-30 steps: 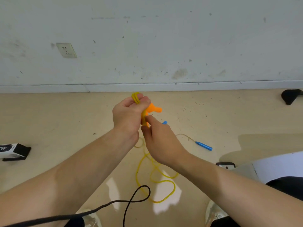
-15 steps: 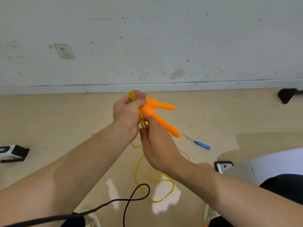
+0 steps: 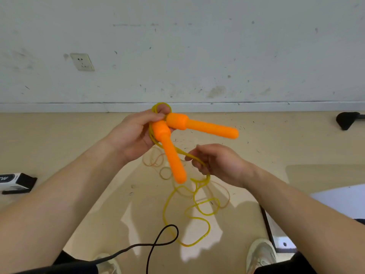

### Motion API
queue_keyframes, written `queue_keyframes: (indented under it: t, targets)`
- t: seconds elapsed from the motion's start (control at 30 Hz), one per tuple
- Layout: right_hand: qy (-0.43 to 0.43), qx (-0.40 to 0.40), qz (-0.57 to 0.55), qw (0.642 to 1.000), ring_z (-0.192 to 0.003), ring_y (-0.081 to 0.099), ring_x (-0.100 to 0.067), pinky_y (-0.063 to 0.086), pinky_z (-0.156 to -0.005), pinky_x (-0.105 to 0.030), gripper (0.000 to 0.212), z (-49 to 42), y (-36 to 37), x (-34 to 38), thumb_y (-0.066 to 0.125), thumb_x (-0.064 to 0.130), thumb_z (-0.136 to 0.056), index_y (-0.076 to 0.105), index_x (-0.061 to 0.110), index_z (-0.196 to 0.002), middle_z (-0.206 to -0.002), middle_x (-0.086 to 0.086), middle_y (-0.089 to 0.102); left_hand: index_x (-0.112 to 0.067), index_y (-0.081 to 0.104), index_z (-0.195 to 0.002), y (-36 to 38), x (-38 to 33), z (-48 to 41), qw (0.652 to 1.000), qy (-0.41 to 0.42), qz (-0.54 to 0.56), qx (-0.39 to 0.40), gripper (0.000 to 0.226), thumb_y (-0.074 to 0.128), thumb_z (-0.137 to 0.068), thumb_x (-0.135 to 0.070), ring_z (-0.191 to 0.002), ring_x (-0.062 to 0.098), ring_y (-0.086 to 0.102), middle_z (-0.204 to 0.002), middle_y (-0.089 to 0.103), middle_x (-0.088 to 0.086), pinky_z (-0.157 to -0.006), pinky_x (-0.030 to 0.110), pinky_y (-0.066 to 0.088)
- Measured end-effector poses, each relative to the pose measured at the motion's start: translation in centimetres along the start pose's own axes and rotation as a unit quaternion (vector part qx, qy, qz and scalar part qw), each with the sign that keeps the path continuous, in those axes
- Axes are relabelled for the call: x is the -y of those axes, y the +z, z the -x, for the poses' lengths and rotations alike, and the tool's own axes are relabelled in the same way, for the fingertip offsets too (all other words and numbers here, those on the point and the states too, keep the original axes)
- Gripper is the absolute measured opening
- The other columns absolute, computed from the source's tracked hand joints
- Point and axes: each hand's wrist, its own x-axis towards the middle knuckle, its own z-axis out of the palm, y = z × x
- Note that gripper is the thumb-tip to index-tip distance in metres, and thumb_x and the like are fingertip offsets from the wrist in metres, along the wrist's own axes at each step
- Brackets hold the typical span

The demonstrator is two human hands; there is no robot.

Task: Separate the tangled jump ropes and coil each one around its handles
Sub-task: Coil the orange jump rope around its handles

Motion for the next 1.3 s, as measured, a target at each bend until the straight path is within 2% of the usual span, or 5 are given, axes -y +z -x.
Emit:
queue_keyframes:
  t: [0.17, 0.33, 0.77, 1.1, 1.3]
  targets:
    - [0.039, 0.046, -0.102, 0.993, -0.058, 0.049, -0.020, 0.040, -0.054, -0.028, 0.043, 0.2, -1.6, 1.8, 0.053, 0.046, -0.087, 0.074, 0.008, -0.084, -0.076, -0.012, 0.064, -0.012, 0.070, -0.101, -1.0, -0.9, 1.1, 0.984, -0.002, -0.164, 0.070, 0.023, 0.065, -0.081, -0.002, -0.084, 0.019, 0.069, -0.100, 0.069, 0.002, -0.083, 0.036, 0.060]
    - [-0.014, 0.004, 0.182, 0.983, -0.060, 0.043, -0.019, 0.032, -0.057, -0.029, 0.024, 0.3, -1.0, 1.7, 0.070, 0.029, -0.091, 0.069, 0.006, -0.093, -0.066, 0.000, 0.057, -0.011, 0.068, -0.115, -0.5, -0.6, 1.1, 0.960, -0.009, -0.276, 0.041, 0.032, 0.065, -0.086, 0.003, -0.089, 0.014, 0.071, -0.099, 0.075, -0.001, -0.068, 0.027, 0.056]
    - [0.018, -0.129, 0.453, 0.882, -0.049, 0.044, -0.011, 0.033, -0.050, -0.024, 0.032, 0.2, 1.2, 1.0, 0.059, 0.038, -0.096, 0.070, 0.010, -0.085, -0.055, 0.005, 0.049, -0.017, 0.052, -0.122, 1.4, 5.8, 0.8, 0.927, 0.051, -0.368, -0.060, 0.041, 0.066, -0.088, 0.002, -0.088, 0.011, 0.059, -0.109, 0.058, -0.007, -0.063, 0.023, 0.052]
    - [0.064, -0.202, 0.339, 0.917, -0.041, 0.062, -0.020, 0.054, -0.051, -0.025, 0.046, 0.5, 2.6, 0.4, 0.055, 0.037, -0.096, 0.058, 0.005, -0.062, -0.047, -0.008, 0.063, -0.017, 0.050, -0.115, 2.6, 8.8, 0.2, 0.895, 0.158, -0.364, -0.204, 0.052, 0.079, -0.075, -0.001, -0.088, 0.004, 0.057, -0.097, 0.056, -0.011, -0.076, 0.016, 0.048]
    - [0.032, -0.176, 0.070, 0.981, -0.051, 0.057, -0.021, 0.052, -0.058, -0.035, 0.023, 0.8, 3.8, 1.7, 0.048, 0.013, -0.096, 0.066, -0.001, -0.095, -0.068, -0.008, 0.062, -0.024, 0.047, -0.112, 2.2, 8.3, -0.6, 0.844, 0.238, -0.408, -0.254, 0.049, 0.074, -0.078, -0.001, -0.094, 0.011, 0.055, -0.103, 0.056, -0.006, -0.074, 0.004, 0.038]
